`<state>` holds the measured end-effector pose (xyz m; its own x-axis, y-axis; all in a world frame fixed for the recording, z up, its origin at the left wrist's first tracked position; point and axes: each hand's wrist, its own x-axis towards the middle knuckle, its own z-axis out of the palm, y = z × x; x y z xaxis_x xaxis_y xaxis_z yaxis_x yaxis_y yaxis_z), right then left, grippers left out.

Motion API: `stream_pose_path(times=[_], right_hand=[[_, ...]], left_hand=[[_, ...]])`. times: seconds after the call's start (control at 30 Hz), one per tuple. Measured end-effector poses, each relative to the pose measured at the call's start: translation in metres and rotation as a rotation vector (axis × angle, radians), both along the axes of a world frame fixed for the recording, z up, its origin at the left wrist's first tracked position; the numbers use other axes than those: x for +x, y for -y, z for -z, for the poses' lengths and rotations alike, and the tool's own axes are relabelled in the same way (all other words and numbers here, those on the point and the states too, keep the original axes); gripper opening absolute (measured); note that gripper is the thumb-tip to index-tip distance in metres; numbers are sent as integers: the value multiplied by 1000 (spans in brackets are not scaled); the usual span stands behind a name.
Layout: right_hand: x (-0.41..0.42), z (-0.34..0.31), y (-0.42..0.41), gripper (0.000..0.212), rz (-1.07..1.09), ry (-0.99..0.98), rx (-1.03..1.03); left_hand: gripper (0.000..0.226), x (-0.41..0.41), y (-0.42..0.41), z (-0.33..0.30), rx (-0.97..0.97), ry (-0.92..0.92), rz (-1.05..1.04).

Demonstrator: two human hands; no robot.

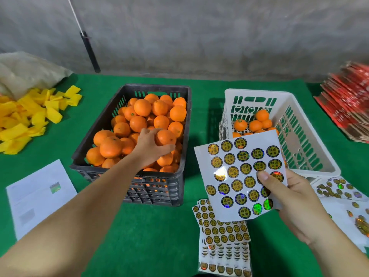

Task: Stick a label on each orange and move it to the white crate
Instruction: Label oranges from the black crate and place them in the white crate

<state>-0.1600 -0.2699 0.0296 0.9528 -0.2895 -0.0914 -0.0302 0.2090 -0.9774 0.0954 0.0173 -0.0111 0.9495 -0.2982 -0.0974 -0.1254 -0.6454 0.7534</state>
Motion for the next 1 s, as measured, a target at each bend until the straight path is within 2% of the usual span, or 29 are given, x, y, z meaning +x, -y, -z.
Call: stream_pose_path(times=[0.07,0.1,0.17,0.23,0.3,0.37,0.43,0.47,0.53,0.57,0.6,0.63,0.67,0.73,0.87,1.0], right_hand=[[1,1,1,33,7,1,51],[2,1,1,33,6,3,70],[4,1,-2,34,-2,9,102],[6,3,-5,33,-4,-1,119],[6,5,-11,32,-5,-23,93],[5,5,-16,30,-8,-38,33],[6,2,-22,28,14,-35,-53],[6,0,-25,30,72,-30,-197],[5,-5,-29,46,270,22,-776],[4,-8,-31,51,365,144,-1061],[4,-14,-33,50,391,305,-1244],[3,-19,-36,47,327,435,-1334],[2,-25,-39,44,223,514,-1355],[4,-30,-42,40,54,531,-1291],[9,-36,-40,18,-5,452,-1054],[4,-44,-31,20,-175,459,-1022]], left_hand=[[56,-40,9,-22,-372,-127,1],[53,-61,13,-30,-533,-203,-8],[70,-96,20,-33,-869,-425,12],[96,-128,26,-33,-1169,-646,146],[96,-152,33,-38,-1281,-683,290],[93,-164,37,-42,-1264,-643,316],[105,-170,38,-46,-1242,-609,231],[108,-171,38,-46,-1218,-583,177],[105,-173,37,-47,-1152,-506,92],[100,-175,36,-46,-1106,-470,84],[95,-177,35,-45,-1058,-432,105],[90,-179,34,-45,-1007,-380,148],[86,-182,34,-46,-956,-319,197],[82,-187,34,-51,-880,-231,274],[82,-192,32,-60,-801,-159,363],[91,-195,30,-63,-743,-135,409]])
